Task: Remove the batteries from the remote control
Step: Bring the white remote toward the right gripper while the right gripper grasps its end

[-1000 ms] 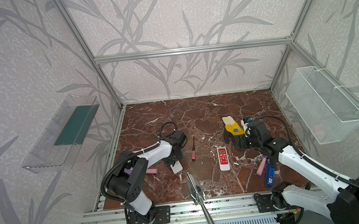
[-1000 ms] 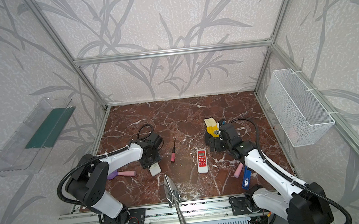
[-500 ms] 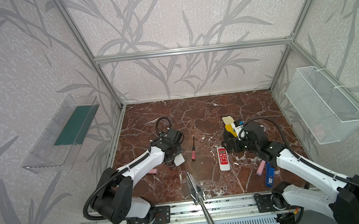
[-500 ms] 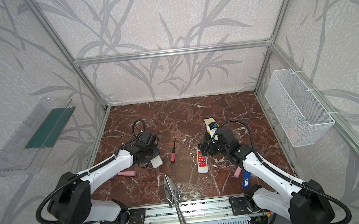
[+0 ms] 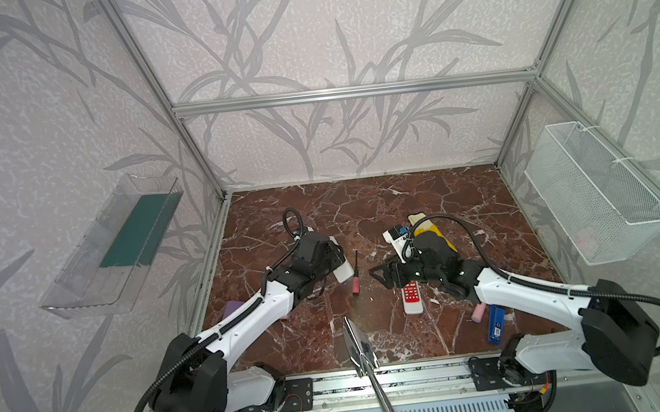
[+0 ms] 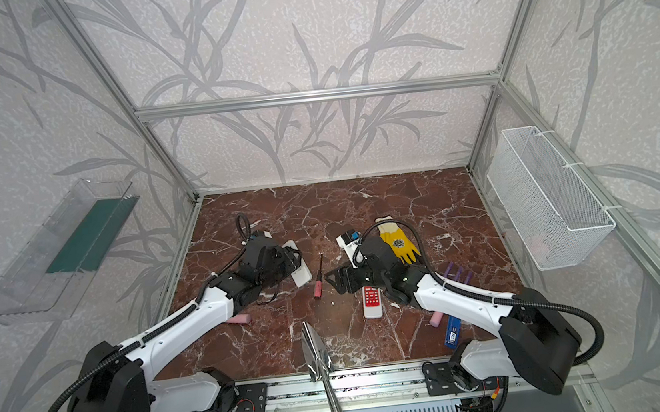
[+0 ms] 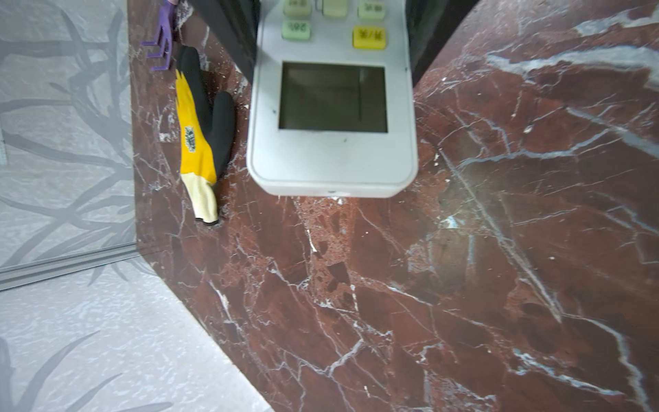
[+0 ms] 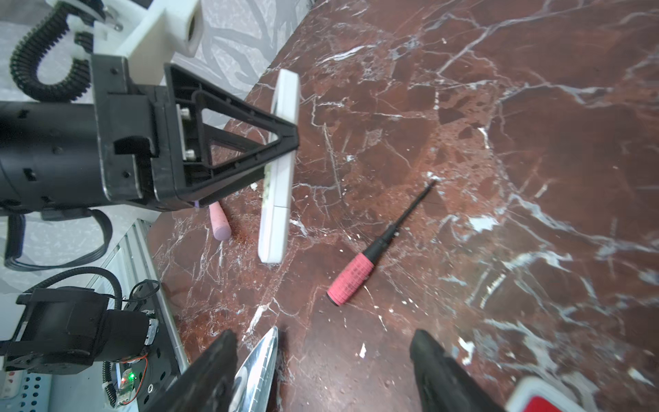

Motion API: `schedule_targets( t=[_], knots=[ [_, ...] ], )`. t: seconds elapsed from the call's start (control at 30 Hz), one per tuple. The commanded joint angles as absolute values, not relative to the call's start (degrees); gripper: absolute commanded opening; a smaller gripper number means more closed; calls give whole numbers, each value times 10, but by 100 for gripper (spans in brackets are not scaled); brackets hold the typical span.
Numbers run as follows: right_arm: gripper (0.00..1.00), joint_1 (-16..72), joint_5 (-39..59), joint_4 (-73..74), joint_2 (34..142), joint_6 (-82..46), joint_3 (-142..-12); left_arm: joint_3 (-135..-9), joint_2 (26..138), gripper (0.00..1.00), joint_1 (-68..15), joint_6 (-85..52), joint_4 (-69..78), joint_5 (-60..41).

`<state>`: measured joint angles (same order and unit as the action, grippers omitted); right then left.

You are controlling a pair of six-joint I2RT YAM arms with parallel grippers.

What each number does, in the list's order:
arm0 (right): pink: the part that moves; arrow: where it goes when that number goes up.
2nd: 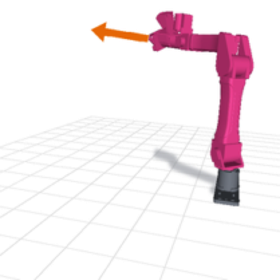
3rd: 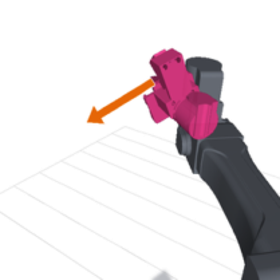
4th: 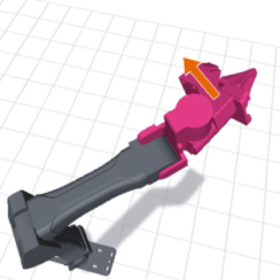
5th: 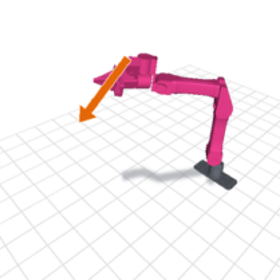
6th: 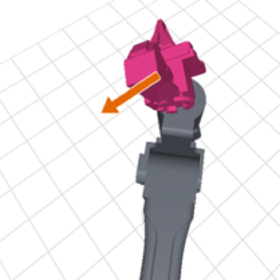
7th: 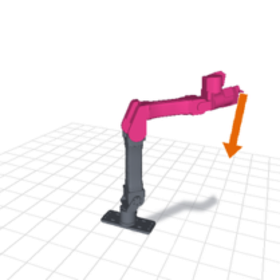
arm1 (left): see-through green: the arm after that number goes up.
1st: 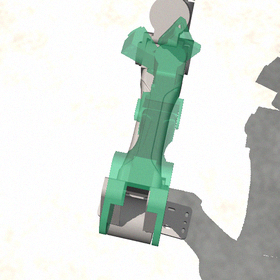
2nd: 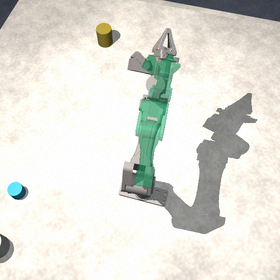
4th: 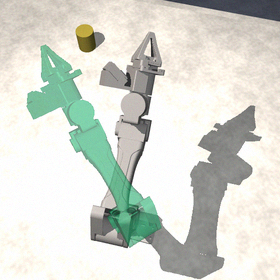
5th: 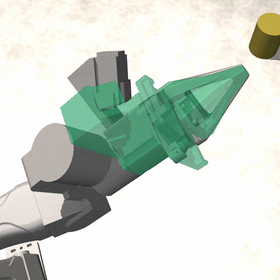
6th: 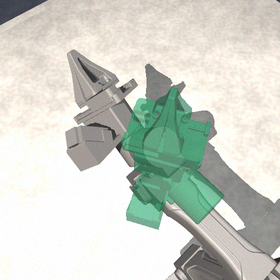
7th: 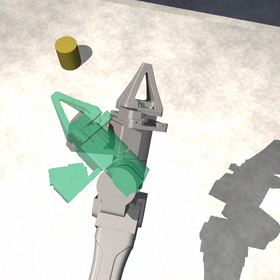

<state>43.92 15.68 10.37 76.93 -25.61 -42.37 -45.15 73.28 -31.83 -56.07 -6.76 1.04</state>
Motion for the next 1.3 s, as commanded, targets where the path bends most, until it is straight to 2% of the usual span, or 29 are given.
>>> schedule_targets(
  t=[0.0,0.37,0.83,0.87,0.93,0.97,1.03,1.1,1.27],
  knots=[
    [74,452,161,175,798,-279,-453,-458,730,23,-322,-574,-22,-3],
    [55,455,173,219,893,-294,-506,-448,719,23,-324,-577,19,-22],
    [10,459,201,251,938,-292,-528,-435,707,25,-323,-578,50,-10],
    [8,459,201,251,939,-287,-529,-432,706,28,-323,-580,54,-8],
    [6,460,197,249,938,-272,-528,-428,703,42,-323,-585,60,-2],
    [6,461,192,243,936,-262,-528,-427,700,53,-323,-587,57,0],
    [6,463,162,221,928,-226,-526,-435,691,83,-321,-586,30,9],
    [6,467,116,193,916,-179,-524,-455,680,99,-321,-580,-18,21],
    [6,499,-56,154,881,-32,-507,-507,652,99,-319,-566,-129,52]
  ],
)
